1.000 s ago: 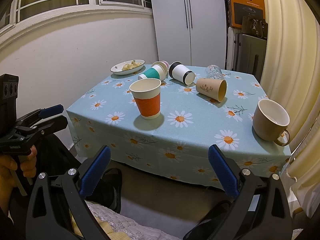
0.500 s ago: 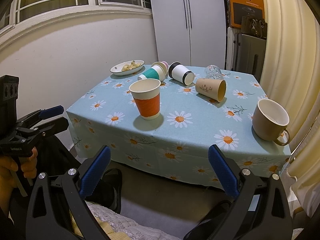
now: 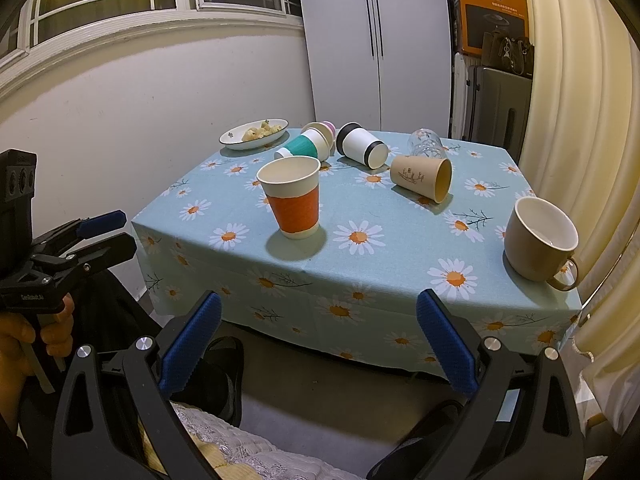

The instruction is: Flip cup upright

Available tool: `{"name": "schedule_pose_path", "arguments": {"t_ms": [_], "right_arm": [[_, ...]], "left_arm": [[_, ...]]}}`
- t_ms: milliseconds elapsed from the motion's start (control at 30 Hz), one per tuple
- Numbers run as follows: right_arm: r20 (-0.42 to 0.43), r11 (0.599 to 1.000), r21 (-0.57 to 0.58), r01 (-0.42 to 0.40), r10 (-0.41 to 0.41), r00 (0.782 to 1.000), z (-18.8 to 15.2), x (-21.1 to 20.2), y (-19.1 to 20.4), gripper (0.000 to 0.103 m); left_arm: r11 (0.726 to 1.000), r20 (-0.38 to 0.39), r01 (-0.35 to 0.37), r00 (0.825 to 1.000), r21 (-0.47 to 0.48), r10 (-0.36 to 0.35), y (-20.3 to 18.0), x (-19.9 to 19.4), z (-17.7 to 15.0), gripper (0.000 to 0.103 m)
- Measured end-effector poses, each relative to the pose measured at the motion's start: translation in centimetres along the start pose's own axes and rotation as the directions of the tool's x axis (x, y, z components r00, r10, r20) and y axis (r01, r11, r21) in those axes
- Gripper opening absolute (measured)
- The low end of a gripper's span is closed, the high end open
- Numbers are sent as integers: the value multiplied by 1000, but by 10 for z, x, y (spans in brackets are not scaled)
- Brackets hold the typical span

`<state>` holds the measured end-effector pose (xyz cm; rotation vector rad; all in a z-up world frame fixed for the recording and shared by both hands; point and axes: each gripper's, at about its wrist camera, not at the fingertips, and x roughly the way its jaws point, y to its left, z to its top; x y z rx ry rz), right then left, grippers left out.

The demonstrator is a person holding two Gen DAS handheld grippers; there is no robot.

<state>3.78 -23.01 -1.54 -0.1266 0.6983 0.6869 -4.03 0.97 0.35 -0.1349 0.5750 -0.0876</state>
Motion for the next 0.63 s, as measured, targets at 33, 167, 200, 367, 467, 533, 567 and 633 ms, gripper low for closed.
{"name": "schedule_pose_path", "arguments": {"t_ms": [33, 167, 200, 367, 467, 533, 567, 633], "right_arm": [[0, 1000, 1, 1, -1, 1000, 0, 0, 0, 97], [0, 1000, 1, 1, -1, 1000, 0, 0, 0, 97], [0, 1000, 1, 1, -1, 1000, 0, 0, 0, 97], [-1, 1000, 1, 1, -1, 1000, 0, 0, 0, 97], [-1, 1000, 1, 1, -1, 1000, 0, 1, 0, 97], [-1, 1000, 0, 2, -2, 1000, 0, 1, 0, 97], [-2, 1000, 0, 2, -2, 1000, -1, 1, 0, 97], [-1, 1000, 1, 1, -1, 1000, -1, 1, 0, 97]], "left_arm": [[1000, 0, 0, 1000, 0, 0, 1, -1, 0, 97], [1000, 0, 0, 1000, 1, 0, 0, 0, 0, 97], [1000, -1, 1, 1000, 1, -1, 0, 0, 0, 97], [1000, 4, 5, 1000, 5, -5, -1, -1, 0, 97], [1000, 1, 2, 1000, 3, -2, -1, -1, 0, 97], [1000, 1, 2, 1000, 1, -2, -1, -1, 1, 97], [1000, 0, 2, 1000, 1, -2, -2, 0, 1, 97], [1000, -2, 3, 1000, 2, -3, -2, 0, 1, 97]]}}
